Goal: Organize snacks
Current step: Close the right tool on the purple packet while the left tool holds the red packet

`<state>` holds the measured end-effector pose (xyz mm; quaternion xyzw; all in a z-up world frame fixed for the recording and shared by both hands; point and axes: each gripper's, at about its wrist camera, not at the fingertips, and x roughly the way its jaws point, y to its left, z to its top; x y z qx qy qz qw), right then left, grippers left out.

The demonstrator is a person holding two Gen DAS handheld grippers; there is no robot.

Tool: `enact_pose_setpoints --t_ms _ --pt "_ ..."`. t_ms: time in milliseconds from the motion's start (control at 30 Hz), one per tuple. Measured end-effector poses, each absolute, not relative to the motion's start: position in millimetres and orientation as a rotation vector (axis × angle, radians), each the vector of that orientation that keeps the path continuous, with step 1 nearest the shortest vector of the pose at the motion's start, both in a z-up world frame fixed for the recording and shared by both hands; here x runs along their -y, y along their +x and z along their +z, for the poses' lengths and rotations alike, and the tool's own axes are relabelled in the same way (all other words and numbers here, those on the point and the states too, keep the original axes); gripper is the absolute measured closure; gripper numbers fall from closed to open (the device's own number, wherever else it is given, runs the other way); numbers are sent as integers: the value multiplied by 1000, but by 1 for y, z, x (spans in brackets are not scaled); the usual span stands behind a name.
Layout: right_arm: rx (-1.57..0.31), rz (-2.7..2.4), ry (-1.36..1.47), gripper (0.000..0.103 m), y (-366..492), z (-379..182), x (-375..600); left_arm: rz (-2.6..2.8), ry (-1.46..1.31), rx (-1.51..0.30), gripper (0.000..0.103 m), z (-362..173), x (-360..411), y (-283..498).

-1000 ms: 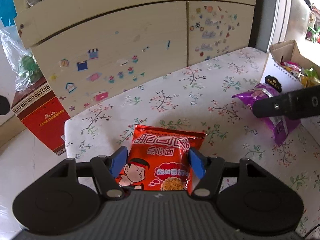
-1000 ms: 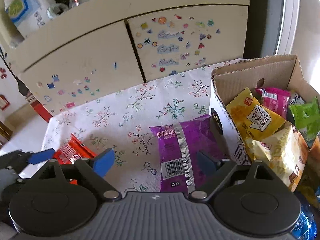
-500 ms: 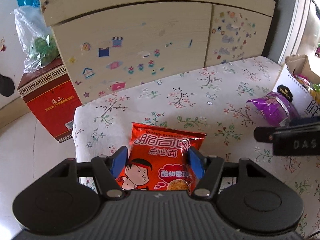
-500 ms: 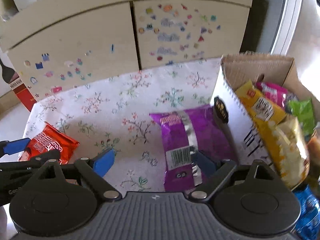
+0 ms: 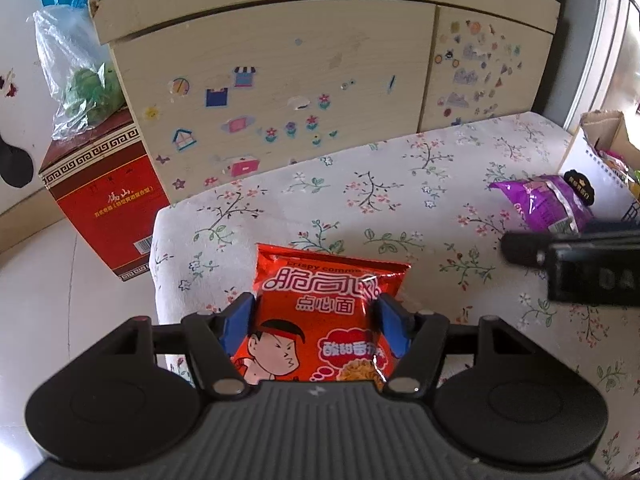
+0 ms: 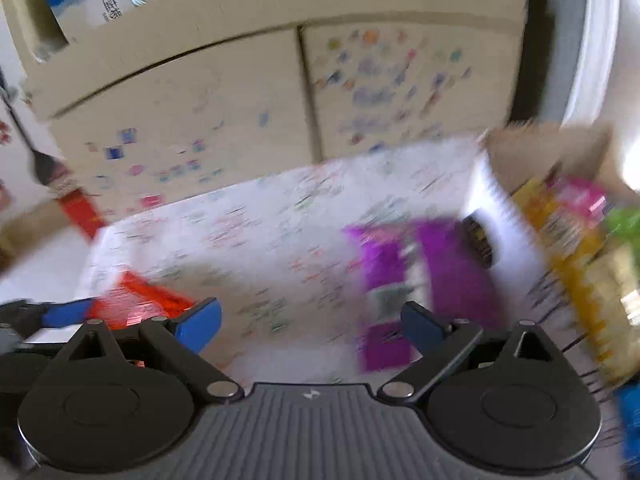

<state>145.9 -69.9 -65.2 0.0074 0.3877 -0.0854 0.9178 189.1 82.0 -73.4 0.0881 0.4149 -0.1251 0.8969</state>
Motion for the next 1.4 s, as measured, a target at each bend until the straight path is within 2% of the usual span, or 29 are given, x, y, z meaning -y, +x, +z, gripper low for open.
enact_pose_setpoints --t_ms 400,633,800,1300,1367,1400 --pt "-829 -302 17 0 167 -85 85 -262 188 -860 35 -76 -81 190" --pt "-858 -127 112 0 164 -83 77 -258 173 -865 35 -76 -82 191" --pt "-787 -216 58 0 157 -75 73 -262 180 -861 35 -76 -82 190" --pt "-803 -261 99 0 187 -86 88 -278 201 -847 35 -76 -78 190" --pt "-800 -265 86 5 186 -88 90 -285 203 -846 35 -76 -76 191" --pt "-799 -273 69 13 185 -89 90 -288 206 -846 35 -76 -75 191"
